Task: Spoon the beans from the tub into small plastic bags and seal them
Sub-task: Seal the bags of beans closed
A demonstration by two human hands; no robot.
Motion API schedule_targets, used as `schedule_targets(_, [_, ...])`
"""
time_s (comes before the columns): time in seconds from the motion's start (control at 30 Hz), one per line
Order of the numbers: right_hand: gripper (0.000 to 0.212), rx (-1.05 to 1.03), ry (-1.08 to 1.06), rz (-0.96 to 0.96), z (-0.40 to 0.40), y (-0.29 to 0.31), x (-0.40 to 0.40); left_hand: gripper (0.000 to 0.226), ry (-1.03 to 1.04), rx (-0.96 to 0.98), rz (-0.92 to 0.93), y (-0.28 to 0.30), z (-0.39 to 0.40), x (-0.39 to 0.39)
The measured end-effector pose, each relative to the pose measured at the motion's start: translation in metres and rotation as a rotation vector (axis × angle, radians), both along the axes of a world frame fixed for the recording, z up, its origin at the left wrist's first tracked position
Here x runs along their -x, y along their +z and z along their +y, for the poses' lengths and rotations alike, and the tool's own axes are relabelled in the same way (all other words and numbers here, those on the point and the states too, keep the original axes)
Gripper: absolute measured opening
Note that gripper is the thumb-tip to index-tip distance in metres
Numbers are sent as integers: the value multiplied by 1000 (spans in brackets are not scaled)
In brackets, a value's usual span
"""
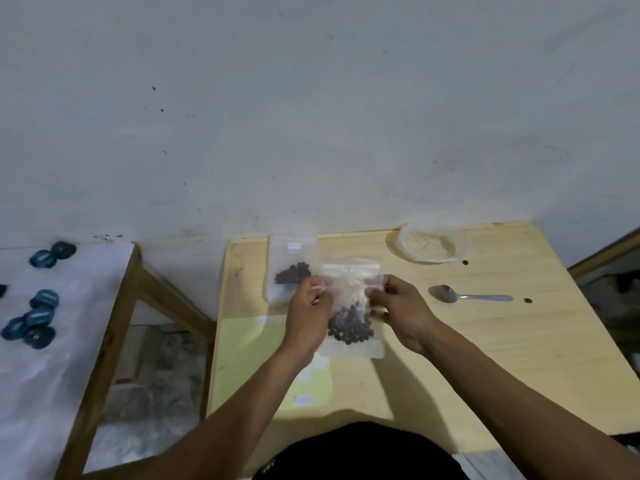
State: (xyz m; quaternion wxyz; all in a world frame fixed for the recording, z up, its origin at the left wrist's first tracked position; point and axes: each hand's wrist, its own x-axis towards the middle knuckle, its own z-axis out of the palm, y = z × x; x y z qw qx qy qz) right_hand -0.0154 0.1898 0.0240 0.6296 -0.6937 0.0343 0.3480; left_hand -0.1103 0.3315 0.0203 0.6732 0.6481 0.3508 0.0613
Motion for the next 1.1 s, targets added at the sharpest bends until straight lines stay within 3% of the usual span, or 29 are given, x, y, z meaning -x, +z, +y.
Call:
schedule_targets(0.1, [33, -101, 50, -5, 26, 6, 10, 18, 89, -98, -108, 15, 31, 16])
schedule_targets(0.2, [35, -17, 117, 14, 37, -11, 27, 19, 170, -173, -123, 19, 61, 39])
schedule_targets(0.3, [7, 190, 590, -367, 35, -38, 52, 22, 267, -85, -125, 14, 83, 62])
schedule_targets(0.43, [18, 275, 1193, -671, 45, -54, 83, 14, 321, -21, -140, 12, 95, 84])
schedule_targets(0.5, [24, 365, 1314, -773, 51, -61, 90, 13, 326, -15, -133, 11, 96, 88])
schedule_targets(0.63, [16, 468, 1424, -887, 60, -66, 96, 14, 328, -14, -119, 9, 91, 89])
schedule_targets(0.7, [16, 461, 1423, -848, 63, -64, 95, 14, 325, -15, -115, 10, 90, 86])
schedule_targets(0.8, [12, 316, 1289, -597, 59, -64, 79, 13, 300, -21, -112, 13, 87, 81])
schedule_targets(0.97, [10, 156, 711, -296, 43, -40, 33, 14, 244, -87, -119, 10, 85, 69])
schedule_targets(1.1, [11, 94, 360, -262, 46, 6, -2, 19, 179, -185, -102, 11, 79, 52])
